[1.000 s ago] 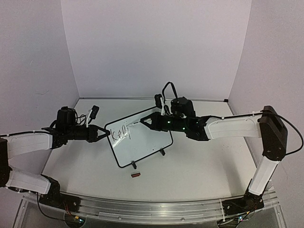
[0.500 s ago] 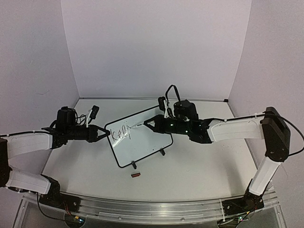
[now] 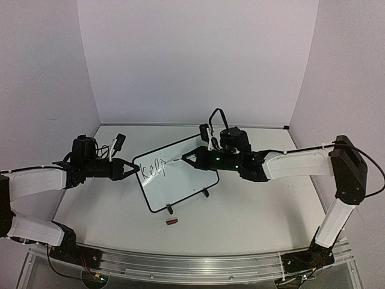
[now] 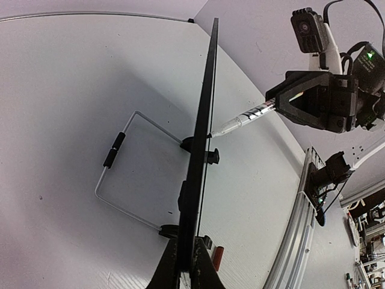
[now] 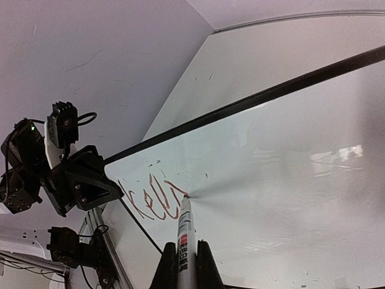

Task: Write a sentence on the whiteboard

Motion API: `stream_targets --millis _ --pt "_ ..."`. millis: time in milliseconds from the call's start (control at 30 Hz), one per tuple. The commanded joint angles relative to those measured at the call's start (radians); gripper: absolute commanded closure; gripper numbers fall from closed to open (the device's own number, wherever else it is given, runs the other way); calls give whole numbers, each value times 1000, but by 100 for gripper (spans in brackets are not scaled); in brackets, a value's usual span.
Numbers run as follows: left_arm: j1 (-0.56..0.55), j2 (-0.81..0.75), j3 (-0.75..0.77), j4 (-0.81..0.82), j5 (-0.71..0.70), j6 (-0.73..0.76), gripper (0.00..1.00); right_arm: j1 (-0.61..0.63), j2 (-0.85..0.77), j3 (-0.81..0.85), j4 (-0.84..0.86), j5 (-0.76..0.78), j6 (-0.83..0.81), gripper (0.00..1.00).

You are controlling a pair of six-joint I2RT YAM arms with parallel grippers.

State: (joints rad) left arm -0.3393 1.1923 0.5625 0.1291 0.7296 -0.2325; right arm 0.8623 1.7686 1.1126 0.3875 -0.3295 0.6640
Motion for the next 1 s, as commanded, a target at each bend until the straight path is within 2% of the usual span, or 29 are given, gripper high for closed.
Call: stream_targets --millis 0,367,667,967 --pt "8 -8 30 -27 -76 48 100 -1 27 34 5 -23 10 100" --pt "8 -8 30 -27 -76 48 100 3 21 43 4 -34 12 100" --pt "8 -9 30 -29 -75 50 100 -2 -164 -38 4 39 -19 100" --pt "8 -12 30 -30 -76 48 100 -29 -144 -51 -17 54 -25 100"
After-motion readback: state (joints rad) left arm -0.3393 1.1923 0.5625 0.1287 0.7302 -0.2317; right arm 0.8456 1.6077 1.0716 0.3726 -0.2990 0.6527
